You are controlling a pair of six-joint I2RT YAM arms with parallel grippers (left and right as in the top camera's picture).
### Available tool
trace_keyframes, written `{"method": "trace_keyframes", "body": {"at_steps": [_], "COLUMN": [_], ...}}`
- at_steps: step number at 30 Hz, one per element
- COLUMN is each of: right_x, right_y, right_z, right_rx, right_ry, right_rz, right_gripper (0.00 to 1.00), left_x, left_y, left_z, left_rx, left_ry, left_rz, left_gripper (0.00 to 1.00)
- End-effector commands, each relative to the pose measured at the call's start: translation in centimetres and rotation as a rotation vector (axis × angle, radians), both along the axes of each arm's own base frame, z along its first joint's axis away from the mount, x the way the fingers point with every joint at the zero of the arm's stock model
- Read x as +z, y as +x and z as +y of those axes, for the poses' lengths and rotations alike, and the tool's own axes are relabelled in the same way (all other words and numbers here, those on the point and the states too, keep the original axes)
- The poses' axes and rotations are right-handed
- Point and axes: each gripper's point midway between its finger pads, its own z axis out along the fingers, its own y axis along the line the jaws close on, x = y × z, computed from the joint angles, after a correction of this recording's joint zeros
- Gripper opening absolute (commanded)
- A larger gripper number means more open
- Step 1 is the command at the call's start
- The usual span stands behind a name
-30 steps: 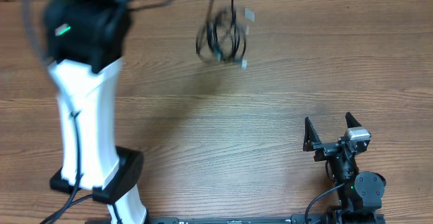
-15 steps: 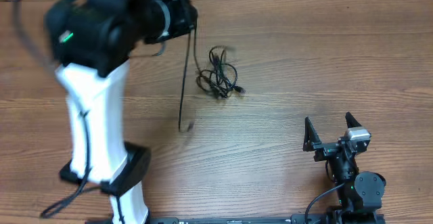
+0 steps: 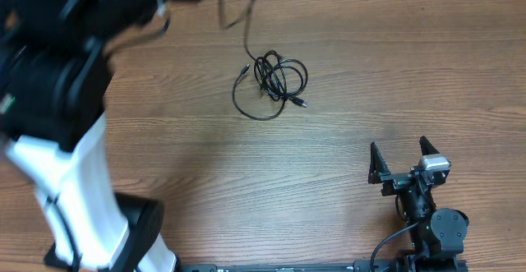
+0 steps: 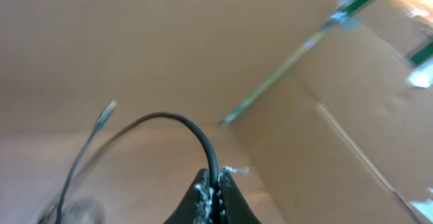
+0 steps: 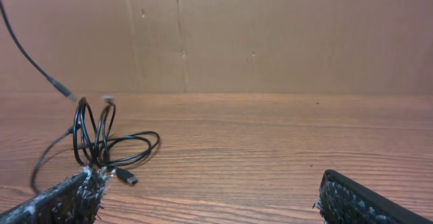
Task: Untangle cables
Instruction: 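Pull the held cable end up and leftward, drawing it out of the coil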
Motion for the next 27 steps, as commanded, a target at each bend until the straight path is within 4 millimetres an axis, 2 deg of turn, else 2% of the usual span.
{"method": "trace_keyframes", "body": {"at_steps": [1,3,5,6,7,9,11,14,20,24,26,27], "right_x": [-0.4,-0.4,-0.4,-0.4,-0.4,-0.4,-0.4,-0.4,-0.4,-0.4,-0.4,-0.4], "right_y": [0.1,0.1,0.1,0.1,0.1,0.1,0.1,0.1,0.1,0.1,0.1,0.1], "right_z": [-0.1,-0.1,-0.1,-0.1,-0.1,-0.1,-0.1,-0.1,-0.1,-0.1,-0.1,-0.1], "right_rx": [-0.007,-0.007,-0.007,-0.007,-0.007,-0.007,-0.007,-0.007,-0.007,-0.007,-0.007,-0.007], "right_ry": [-0.005,-0.005,-0.005,-0.005,-0.005,-0.005,-0.005,-0.005,-0.005,-0.005,-0.005,-0.005], "right_rz": [0.004,0.004,0.004,0.004,0.004,0.004,0.004,0.004,0.004,0.004,0.004,0.004], "right_gripper": [1.00,1.00,1.00,1.00,1.00,1.00,1.00,1.00,1.00,1.00,1.00,1.00], "left_x": [-7.0,-11.9,-14.4,-15.8,-17.2,-18.5,-19.3,-19.3,-18.6,-19.3,-20.3,-20.8], "left_y": [2.1,2.2,3.2,3.4,3.8,4.6,5.2,5.7,5.5,4.5,4.2,4.3], "left_z": [5.8,9.5,8.4,7.6,7.4,8.0,9.4,11.8,19.1,24.2,25.5,25.4], "left_rx": [0.369,0.555,0.405,0.344,0.362,0.412,0.473,0.577,0.830,0.967,0.962,0.927], "left_ry": [0.251,0.431,0.630,0.652,0.621,0.631,0.673,0.729,0.815,0.707,0.601,0.556], "left_rz": [0.198,0.362,0.350,0.384,0.451,0.501,0.517,0.516,0.548,0.652,0.720,0.740], "left_gripper": [0.04,0.04,0.04,0.04,0.04,0.04,0.04,0.04,0.04,0.04,0.04,0.04]}}
